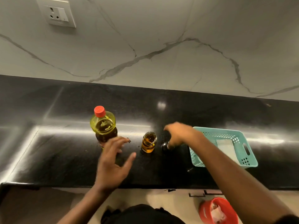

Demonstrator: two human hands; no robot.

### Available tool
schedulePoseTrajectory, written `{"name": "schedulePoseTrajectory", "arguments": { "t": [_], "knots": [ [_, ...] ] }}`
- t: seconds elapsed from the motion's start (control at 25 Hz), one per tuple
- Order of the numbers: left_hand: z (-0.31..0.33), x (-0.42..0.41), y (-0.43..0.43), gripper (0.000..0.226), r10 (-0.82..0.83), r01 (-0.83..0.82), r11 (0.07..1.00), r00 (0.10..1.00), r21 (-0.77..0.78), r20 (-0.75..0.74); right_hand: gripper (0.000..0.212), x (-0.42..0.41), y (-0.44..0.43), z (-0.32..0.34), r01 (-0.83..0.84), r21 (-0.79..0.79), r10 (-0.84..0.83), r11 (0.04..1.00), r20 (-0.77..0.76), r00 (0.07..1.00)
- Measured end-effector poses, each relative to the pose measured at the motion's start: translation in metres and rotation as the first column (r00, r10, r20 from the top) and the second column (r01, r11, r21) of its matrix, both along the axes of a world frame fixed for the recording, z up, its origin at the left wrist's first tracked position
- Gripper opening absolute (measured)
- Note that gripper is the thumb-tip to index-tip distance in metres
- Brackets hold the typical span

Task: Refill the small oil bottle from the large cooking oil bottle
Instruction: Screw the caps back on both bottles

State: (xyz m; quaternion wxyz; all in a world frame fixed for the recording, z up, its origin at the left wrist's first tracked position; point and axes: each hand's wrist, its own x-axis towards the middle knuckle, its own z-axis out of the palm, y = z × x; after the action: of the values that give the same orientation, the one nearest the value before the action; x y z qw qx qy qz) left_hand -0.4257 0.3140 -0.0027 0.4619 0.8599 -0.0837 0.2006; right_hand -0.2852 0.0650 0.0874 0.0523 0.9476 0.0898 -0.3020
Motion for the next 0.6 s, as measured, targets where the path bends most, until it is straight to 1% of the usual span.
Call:
{"name": "schedulePoseTrajectory", "arguments": {
  "t": [0.04,0.08,0.12,0.2,0.28,0.36,0.44,0.48,0.56,0.6],
  "knots": [
    [-0.012,0.002,-0.015,0.062,-0.051,0.044,0.998,0.988,-0.050,-0.144,0.088,-0.007,-0.004,-0.021,0.005,0.008,-0.005,1.000,-0.028,1.000],
    [-0.026,0.008,-0.028,0.073,-0.062,0.037,0.994,0.962,-0.100,-0.265,0.096,-0.011,-0.006,-0.039,0.015,0.028,-0.014,0.999,-0.032,0.999],
    [-0.036,0.016,-0.039,0.084,-0.055,-0.001,0.989,0.929,-0.150,-0.367,0.097,-0.014,-0.008,-0.053,0.011,0.050,-0.010,0.999,-0.017,1.000],
    [-0.053,0.036,-0.053,0.098,-0.051,-0.058,0.977,0.870,-0.204,-0.490,0.086,-0.018,-0.010,-0.073,-0.040,0.052,0.038,0.998,0.038,0.999],
    [-0.064,0.053,-0.061,0.102,-0.051,-0.073,0.976,0.841,-0.206,-0.538,0.065,-0.020,-0.013,-0.085,-0.086,0.055,0.081,0.995,0.077,0.994],
    [-0.067,0.063,-0.068,0.092,-0.049,-0.068,0.978,0.839,-0.195,-0.543,0.054,-0.017,-0.016,-0.082,-0.074,0.100,0.065,0.992,0.092,0.994],
    [-0.068,0.068,-0.073,0.075,-0.066,-0.055,0.975,0.851,-0.213,-0.521,0.054,-0.007,-0.022,-0.064,-0.055,0.160,0.033,0.986,0.135,0.990],
    [-0.068,0.070,-0.075,0.070,-0.079,-0.049,0.971,0.856,-0.233,-0.510,0.057,-0.001,-0.024,-0.050,-0.051,0.206,0.019,0.977,0.155,0.988],
    [-0.069,0.072,-0.075,0.066,-0.091,-0.058,0.959,0.862,-0.276,-0.498,0.063,0.009,-0.023,-0.023,-0.073,0.326,0.024,0.942,0.151,0.988],
    [-0.071,0.073,-0.075,0.066,-0.101,-0.058,0.954,0.862,-0.295,-0.496,0.064,0.012,-0.019,-0.014,-0.102,0.379,0.056,0.920,0.132,0.990]
  ]
}}
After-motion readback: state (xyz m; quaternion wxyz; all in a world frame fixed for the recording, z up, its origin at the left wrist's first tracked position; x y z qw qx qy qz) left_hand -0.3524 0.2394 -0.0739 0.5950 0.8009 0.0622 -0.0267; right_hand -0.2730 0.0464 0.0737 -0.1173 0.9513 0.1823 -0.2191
